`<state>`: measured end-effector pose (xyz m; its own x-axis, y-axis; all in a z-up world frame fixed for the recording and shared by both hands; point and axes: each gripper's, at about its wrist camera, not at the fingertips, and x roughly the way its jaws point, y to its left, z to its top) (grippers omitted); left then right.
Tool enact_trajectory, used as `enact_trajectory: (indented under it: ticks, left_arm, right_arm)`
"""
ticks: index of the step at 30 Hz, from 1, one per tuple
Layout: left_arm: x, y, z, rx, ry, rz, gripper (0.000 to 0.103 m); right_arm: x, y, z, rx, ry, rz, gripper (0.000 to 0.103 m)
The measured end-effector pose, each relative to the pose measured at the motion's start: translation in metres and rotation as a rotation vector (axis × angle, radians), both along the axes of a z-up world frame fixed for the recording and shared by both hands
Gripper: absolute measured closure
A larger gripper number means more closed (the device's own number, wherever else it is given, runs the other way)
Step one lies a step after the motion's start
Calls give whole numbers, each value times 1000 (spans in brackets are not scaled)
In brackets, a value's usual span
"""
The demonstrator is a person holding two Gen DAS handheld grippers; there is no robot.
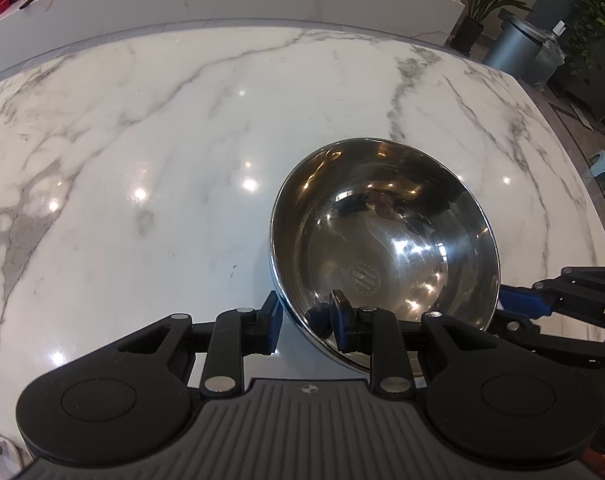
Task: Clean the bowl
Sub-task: 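Press the cloth on the outer wall with the right gripper while the left holds the rim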
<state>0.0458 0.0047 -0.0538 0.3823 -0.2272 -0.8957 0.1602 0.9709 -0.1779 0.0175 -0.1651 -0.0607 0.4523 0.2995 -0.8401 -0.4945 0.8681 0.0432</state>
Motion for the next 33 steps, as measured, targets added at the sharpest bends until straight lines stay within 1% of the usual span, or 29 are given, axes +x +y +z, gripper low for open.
enact_trajectory:
  ticks: [3,5,8,11,15,18,23,29,33]
  left_arm:
    - [-1,5,2,-30,10,21,77]
    - [-1,9,2,-57,29,41,71]
    - [-3,12,1,-105,58,58,67]
    - [-5,11,-1,-128,80,59,66]
    - [-5,7,-3,-104,90,43,68]
    - [-6,4,-4,-74,84,32,73]
    - [-5,7,-4,-70,80,42,77]
    - [-5,5,-3,-54,72,50,78]
    - [-5,3,-3,-45,66,46,78]
  right_arm:
    - [-1,1,-3,-7,10,7,88]
    - [-1,2,-5,-11,14,12,88]
    - [-2,4,-6,-17,19,16,88]
    - [-2,4,-7,-20,22,18,88]
    - [-3,5,-8,-25,24,26,88]
    - [-3,5,-7,-26,24,26,88]
    - [-1,-3,0,-8,9,-1,88]
    - [-3,-14,17,51,-30,-31,88]
    - [-6,-12,18,44,-32,-18,88]
